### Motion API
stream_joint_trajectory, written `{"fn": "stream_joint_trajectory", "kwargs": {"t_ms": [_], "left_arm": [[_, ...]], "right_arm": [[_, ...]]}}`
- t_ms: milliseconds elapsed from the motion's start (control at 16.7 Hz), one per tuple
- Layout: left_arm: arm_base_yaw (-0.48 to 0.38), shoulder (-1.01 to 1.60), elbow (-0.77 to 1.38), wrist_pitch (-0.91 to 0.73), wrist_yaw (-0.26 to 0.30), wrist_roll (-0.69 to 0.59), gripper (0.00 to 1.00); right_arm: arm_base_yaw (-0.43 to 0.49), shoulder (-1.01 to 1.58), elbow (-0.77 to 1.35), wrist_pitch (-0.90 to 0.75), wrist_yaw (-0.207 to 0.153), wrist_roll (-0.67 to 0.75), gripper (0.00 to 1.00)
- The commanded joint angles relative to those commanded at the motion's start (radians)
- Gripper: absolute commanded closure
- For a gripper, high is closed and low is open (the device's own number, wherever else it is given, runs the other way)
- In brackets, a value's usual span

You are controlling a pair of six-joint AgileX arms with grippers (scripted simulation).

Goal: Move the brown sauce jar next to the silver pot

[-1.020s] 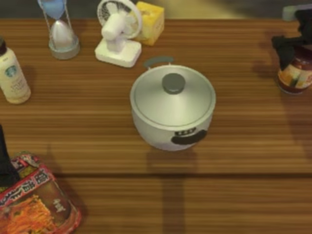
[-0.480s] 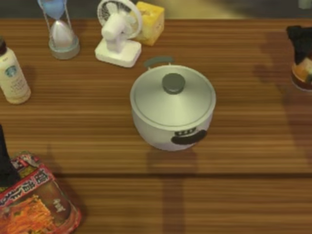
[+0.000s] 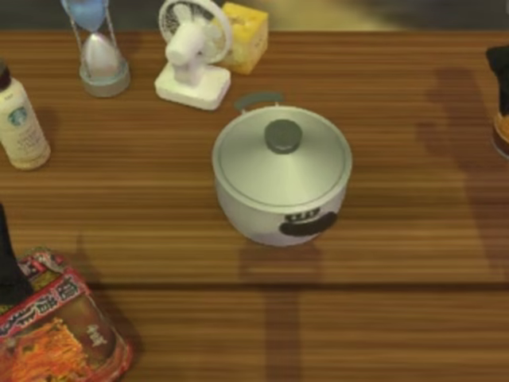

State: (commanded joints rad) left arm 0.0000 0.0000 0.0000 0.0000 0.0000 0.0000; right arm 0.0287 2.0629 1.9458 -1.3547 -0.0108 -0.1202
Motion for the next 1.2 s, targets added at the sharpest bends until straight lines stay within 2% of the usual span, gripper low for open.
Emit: {"fn": "stream_joint_trajectory", "kwargs": {"t_ms": [300, 780, 1200], "left_arm": [[0.0, 0.0, 0.0, 0.0, 0.0, 0.0, 0.0], [0.0, 0.0, 0.0, 0.0, 0.0, 0.0, 0.0], [0.0, 0.0, 0.0, 0.0, 0.0, 0.0, 0.0]], "right_arm": [[0.02, 0.009, -0.007, 0.018, 0.003, 0.042, 1.0], [0.237, 0.045, -0.11, 0.154, 0.036, 0.389, 1.0], [0.257, 0.046, -0.124, 0.168, 0.036, 0.418, 1.0]]}}
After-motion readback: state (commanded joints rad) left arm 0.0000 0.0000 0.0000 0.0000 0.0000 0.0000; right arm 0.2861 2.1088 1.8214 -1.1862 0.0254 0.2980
